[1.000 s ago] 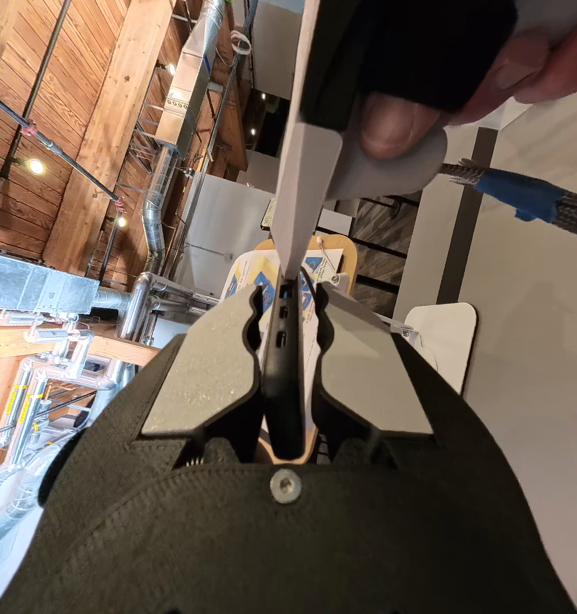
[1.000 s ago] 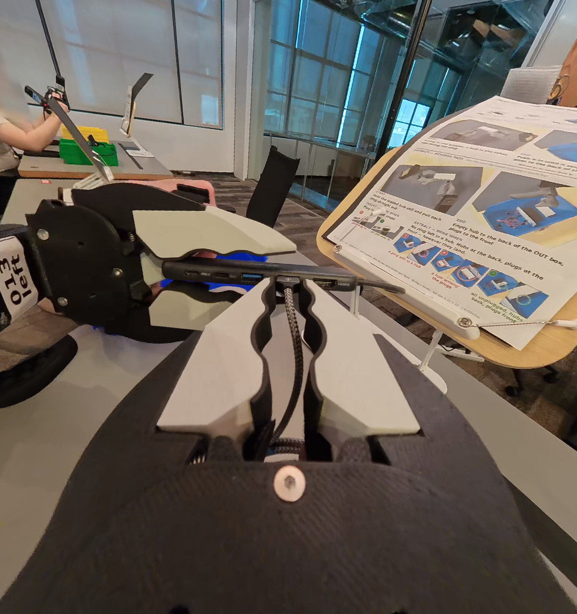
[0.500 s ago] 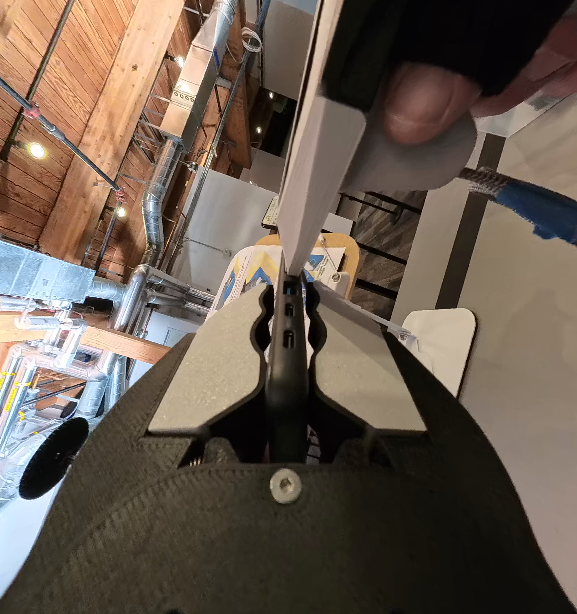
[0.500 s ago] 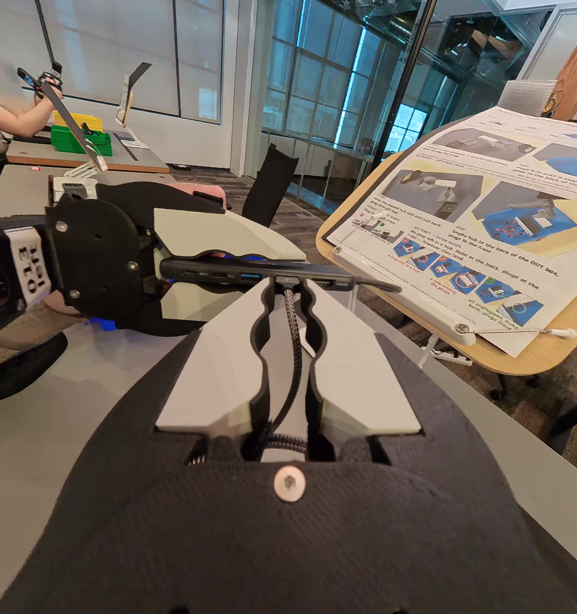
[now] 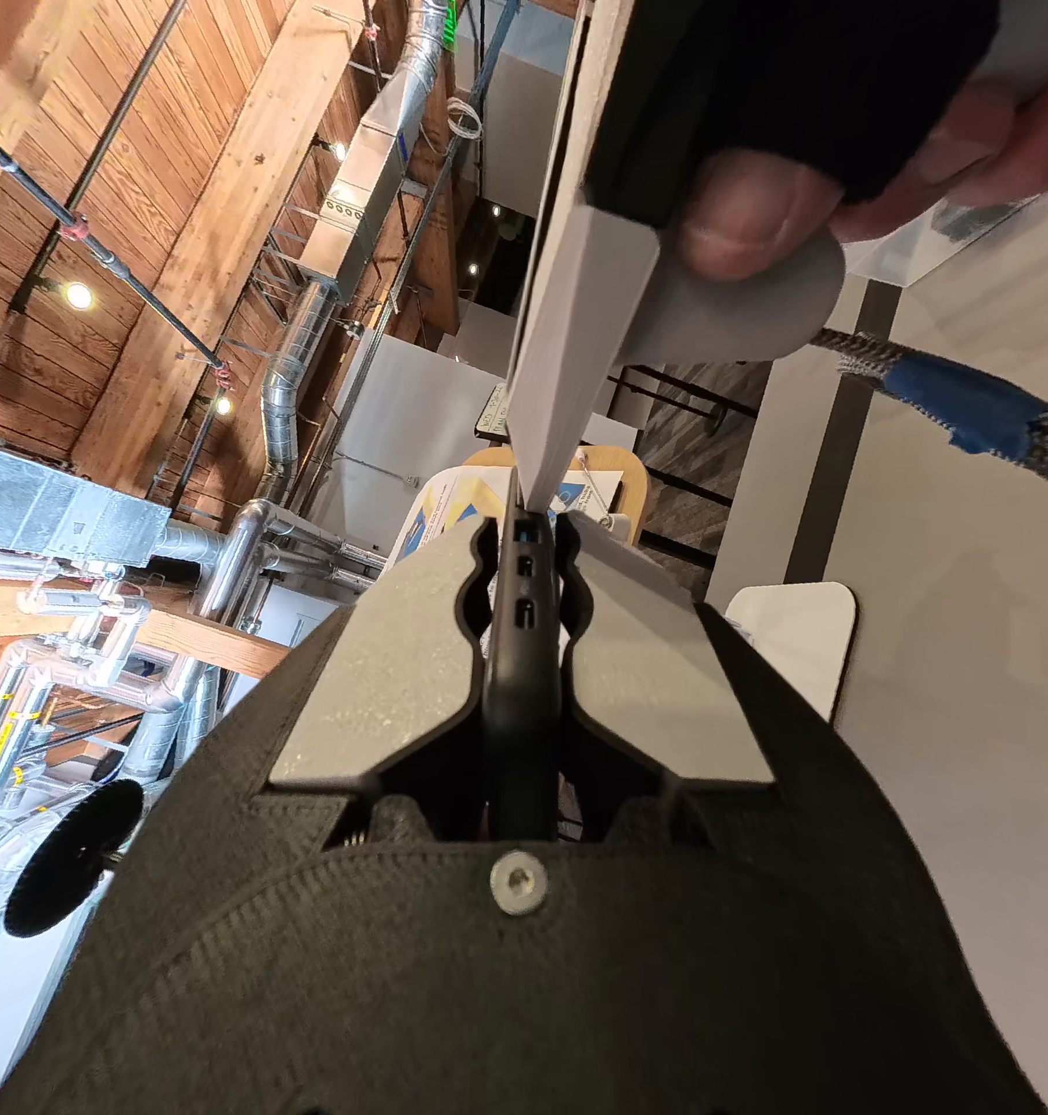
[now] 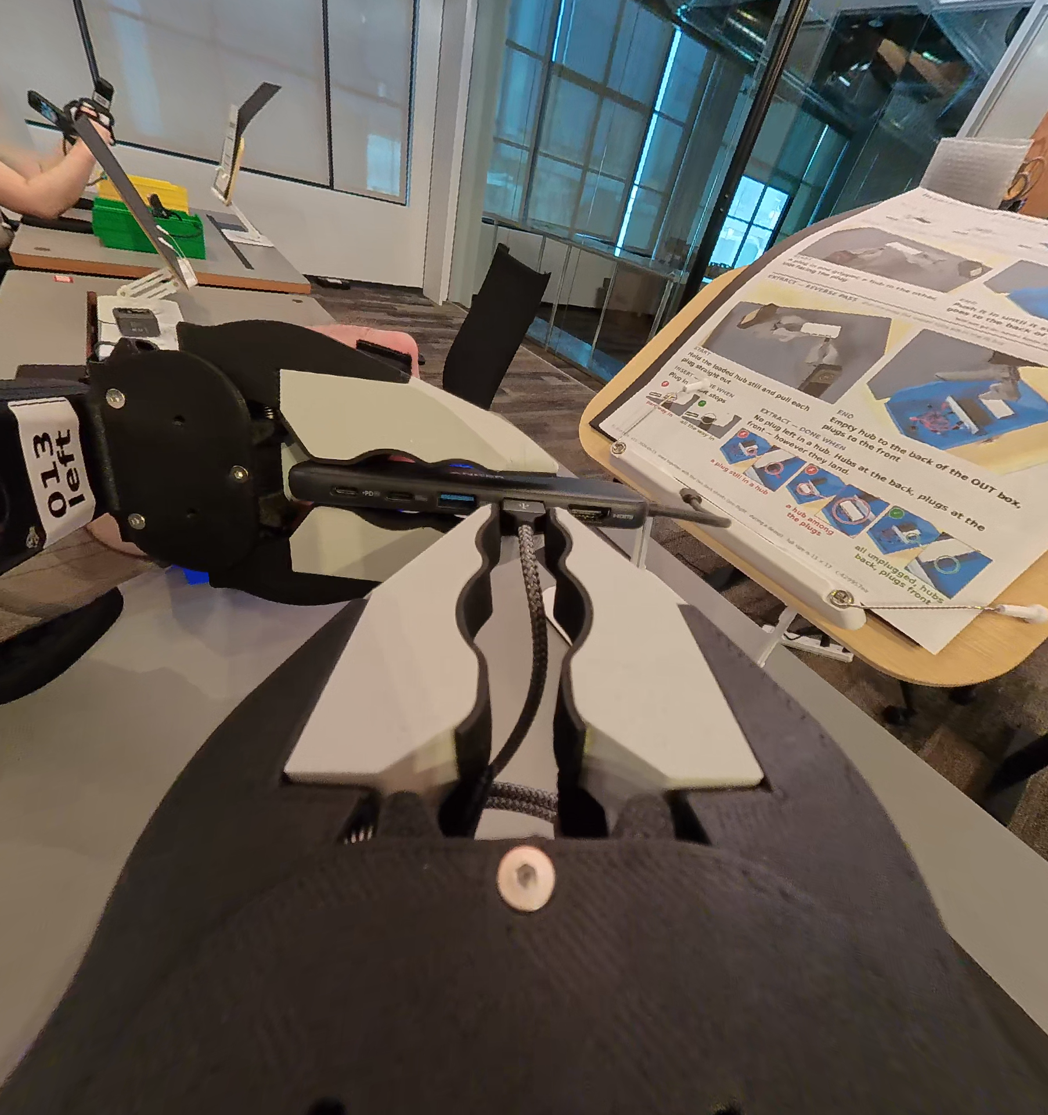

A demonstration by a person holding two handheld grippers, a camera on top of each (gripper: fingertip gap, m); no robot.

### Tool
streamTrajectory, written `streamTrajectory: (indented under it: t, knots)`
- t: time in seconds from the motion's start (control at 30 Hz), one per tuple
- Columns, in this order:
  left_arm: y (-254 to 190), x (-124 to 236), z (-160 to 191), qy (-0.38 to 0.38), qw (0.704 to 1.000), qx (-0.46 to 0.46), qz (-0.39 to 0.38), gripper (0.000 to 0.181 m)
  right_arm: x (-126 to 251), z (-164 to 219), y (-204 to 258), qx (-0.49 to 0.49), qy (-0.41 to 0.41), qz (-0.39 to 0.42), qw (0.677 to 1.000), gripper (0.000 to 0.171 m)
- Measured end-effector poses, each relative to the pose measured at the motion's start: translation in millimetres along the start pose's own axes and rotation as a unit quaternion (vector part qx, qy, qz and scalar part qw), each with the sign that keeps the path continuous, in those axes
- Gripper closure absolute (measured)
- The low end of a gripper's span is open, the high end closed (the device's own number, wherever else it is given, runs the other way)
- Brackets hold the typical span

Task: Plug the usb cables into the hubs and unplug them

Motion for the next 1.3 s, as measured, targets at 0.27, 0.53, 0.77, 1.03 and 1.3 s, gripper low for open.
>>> streamTrajectory:
  t: [0.27, 0.53, 0.77, 1.03, 1.3]
  knots:
    - [-8, -2, 4, -0.008, 1.0, 0.001, 0.008, 0.162, -2, 5, -2, 0.0, 0.005, 0.012, 1.0, 0.16]
    - [-15, -3, 12, -0.011, 1.0, -0.009, -0.002, 0.161, -7, 10, 1, 0.019, 0.004, 0.045, 0.999, 0.16]
    - [-14, -3, 12, -0.011, 1.0, -0.011, 0.0, 0.156, -6, 9, 3, 0.029, -0.001, 0.067, 0.997, 0.16]
    - [-12, -1, 12, -0.014, 1.0, -0.004, -0.002, 0.161, -6, 7, 4, 0.036, -0.004, 0.068, 0.997, 0.16]
    - [-12, 0, 13, -0.015, 1.0, -0.007, -0.003, 0.161, -6, 8, 4, 0.045, -0.009, 0.053, 0.998, 0.16]
Point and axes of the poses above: each gripper's, where its closed fingertips meet, x back along the fingers, z out of its underside, y = z × x across the jaws, the point moved 7 cm from there along x, back along the fingers, and after that the axes turned 11 degrees about -x, right-handed, at the moved point
